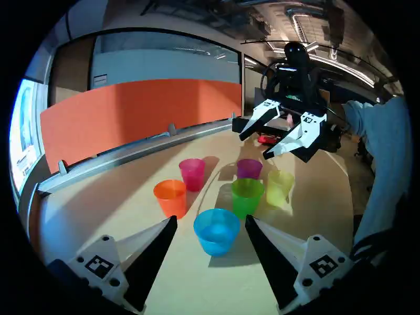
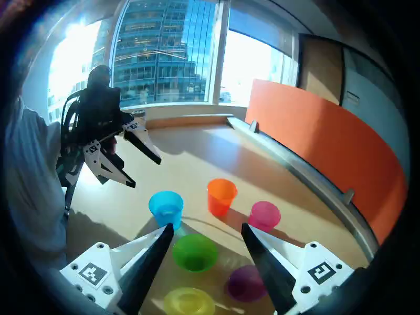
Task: Pour water
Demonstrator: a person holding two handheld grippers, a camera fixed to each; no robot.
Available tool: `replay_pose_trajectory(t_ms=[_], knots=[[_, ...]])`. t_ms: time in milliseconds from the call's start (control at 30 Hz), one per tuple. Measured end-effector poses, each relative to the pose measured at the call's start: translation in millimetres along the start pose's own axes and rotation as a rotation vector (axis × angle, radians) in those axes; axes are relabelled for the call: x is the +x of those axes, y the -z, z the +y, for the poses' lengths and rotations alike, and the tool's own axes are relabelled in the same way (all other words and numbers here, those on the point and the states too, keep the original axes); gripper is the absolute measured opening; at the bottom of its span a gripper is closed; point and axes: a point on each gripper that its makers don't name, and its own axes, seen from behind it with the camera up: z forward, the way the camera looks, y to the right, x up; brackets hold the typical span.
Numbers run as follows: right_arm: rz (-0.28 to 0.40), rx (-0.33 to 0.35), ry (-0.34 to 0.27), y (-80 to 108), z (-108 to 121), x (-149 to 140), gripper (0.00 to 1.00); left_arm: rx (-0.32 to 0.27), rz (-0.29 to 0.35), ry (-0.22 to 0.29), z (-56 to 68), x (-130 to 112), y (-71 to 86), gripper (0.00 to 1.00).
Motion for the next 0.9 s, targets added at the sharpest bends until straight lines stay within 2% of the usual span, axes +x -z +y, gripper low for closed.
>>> replay_pose_trajectory(t_ms=[400,900], knots=[[-0.099,0.064,0.019,-16.3,-17,-34,1.00,-0.017,-0.063,-0.003,10.1,-31,-12.1,0.96],[-0.209,0.081,0.030,-31.9,-21,-68,1.00,-0.018,-0.148,0.013,3.4,-60,-36.6,0.96]])
